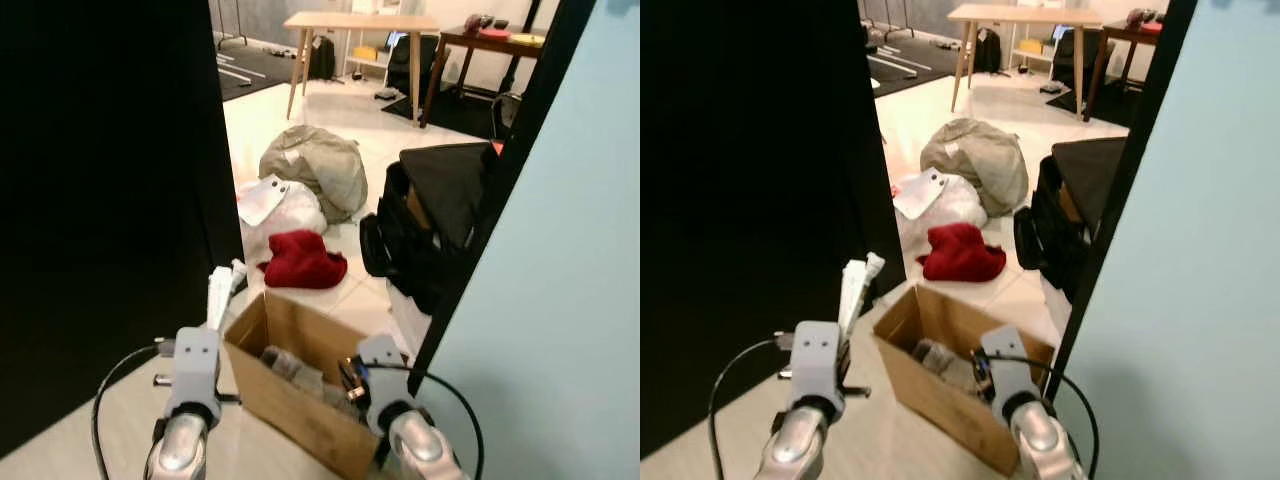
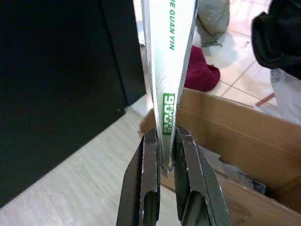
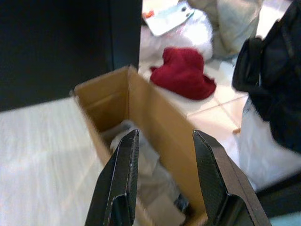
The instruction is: Clean up the room
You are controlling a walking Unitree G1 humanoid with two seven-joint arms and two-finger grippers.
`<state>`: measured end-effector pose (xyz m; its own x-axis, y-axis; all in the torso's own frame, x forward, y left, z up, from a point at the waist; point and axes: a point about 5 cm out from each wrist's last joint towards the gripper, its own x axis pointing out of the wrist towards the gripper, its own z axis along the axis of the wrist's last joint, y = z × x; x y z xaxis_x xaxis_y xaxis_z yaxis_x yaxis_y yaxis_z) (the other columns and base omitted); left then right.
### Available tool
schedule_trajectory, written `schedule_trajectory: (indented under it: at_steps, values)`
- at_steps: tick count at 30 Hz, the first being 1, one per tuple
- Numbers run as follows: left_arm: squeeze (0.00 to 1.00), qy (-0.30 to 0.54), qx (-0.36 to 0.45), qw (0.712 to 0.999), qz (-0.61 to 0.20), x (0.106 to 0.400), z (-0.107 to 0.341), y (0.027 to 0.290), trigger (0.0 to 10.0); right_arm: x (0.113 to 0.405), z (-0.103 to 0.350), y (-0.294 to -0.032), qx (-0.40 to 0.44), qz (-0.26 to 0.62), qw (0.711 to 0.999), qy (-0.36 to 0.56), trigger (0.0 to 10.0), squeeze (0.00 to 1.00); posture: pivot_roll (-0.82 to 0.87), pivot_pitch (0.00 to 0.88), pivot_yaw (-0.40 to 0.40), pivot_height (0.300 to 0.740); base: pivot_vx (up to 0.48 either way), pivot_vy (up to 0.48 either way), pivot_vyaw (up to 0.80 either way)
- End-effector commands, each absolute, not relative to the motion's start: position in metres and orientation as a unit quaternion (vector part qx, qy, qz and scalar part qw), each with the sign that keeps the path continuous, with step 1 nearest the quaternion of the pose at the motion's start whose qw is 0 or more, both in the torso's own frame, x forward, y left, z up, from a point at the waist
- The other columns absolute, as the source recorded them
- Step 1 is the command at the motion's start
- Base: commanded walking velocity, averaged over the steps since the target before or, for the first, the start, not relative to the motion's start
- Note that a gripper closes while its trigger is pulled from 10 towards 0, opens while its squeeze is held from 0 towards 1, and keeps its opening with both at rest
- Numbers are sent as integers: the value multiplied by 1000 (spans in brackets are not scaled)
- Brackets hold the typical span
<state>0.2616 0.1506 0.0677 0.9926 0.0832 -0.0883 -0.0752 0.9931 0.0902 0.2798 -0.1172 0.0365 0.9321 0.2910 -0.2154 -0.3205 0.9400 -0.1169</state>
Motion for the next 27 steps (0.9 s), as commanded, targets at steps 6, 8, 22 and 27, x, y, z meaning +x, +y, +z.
schedule_trajectory:
  at_steps: [6, 8, 22, 27]
  values:
    - [0, 53, 44, 996, 48, 259, 65, 157, 10000, 275, 31, -111, -68, 162, 979, 107, 10000, 0, 1, 68, -25, 740, 312, 0, 0]
    - [0, 53, 44, 996, 48, 259, 65, 157, 10000, 275, 31, -111, -68, 162, 979, 107, 10000, 0, 1, 68, -25, 740, 307, 0, 0]
    - [0, 64, 49, 996, 44, 259, 63, 157, 10000, 275, 31, -111, -68, 161, 979, 108, 10000, 0, 2, 72, -24, 740, 39, 0, 0]
    - [0, 66, 52, 996, 43, 260, 62, 157, 10000, 275, 31, -111, -67, 160, 979, 108, 10000, 0, 2, 76, -23, 740, 0, 0, 0]
